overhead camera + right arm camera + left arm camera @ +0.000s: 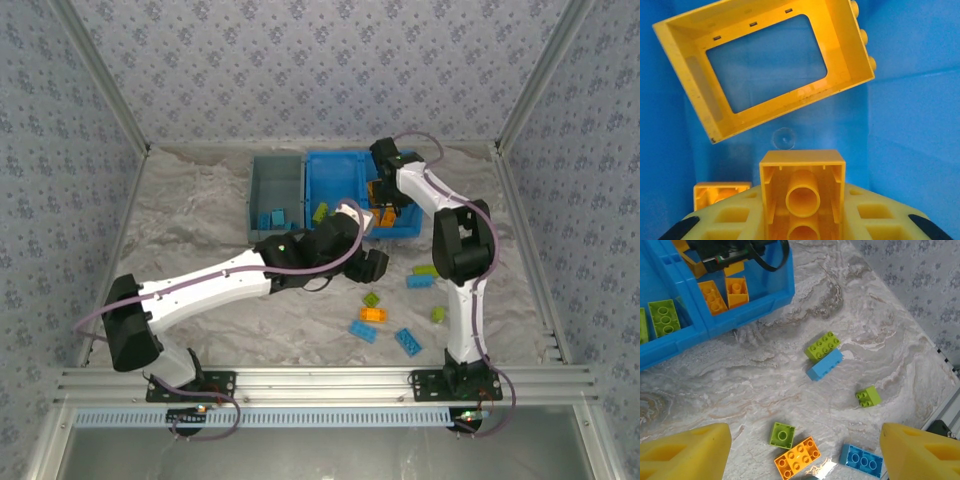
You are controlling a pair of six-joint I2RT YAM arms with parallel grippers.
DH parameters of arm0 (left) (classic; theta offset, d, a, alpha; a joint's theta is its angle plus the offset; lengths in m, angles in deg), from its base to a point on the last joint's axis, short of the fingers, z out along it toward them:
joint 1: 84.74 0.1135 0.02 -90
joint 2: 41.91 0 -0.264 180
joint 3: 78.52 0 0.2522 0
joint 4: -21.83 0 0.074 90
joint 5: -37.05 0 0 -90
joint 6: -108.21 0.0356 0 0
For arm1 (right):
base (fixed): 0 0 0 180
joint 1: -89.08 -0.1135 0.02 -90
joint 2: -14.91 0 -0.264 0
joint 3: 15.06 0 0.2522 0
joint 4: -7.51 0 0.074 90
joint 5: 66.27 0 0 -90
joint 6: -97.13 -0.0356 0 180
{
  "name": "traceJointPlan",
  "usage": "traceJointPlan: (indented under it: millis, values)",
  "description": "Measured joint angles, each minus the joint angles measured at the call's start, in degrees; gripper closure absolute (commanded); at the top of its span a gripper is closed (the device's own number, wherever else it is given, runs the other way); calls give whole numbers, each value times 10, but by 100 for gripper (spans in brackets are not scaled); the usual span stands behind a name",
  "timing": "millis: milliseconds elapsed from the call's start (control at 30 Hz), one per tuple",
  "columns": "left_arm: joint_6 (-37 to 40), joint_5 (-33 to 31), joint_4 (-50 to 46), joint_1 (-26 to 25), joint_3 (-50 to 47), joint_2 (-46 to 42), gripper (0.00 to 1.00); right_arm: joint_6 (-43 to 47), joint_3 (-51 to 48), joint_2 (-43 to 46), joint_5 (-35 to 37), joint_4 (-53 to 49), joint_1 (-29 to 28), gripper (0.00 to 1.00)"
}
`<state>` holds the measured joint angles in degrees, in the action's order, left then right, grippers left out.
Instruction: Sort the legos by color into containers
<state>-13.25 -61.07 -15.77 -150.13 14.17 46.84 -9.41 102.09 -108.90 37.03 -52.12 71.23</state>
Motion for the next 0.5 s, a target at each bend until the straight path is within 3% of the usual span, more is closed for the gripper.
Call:
traceJointPlan:
  millis: [200,500]
  values:
    - [14,0,-6,-6,3,19,22,-3,1,-2,0,-5,1,42]
    - [25,0,-20,-7,10,21,23,-2,-1,70,6,-11,-13,42]
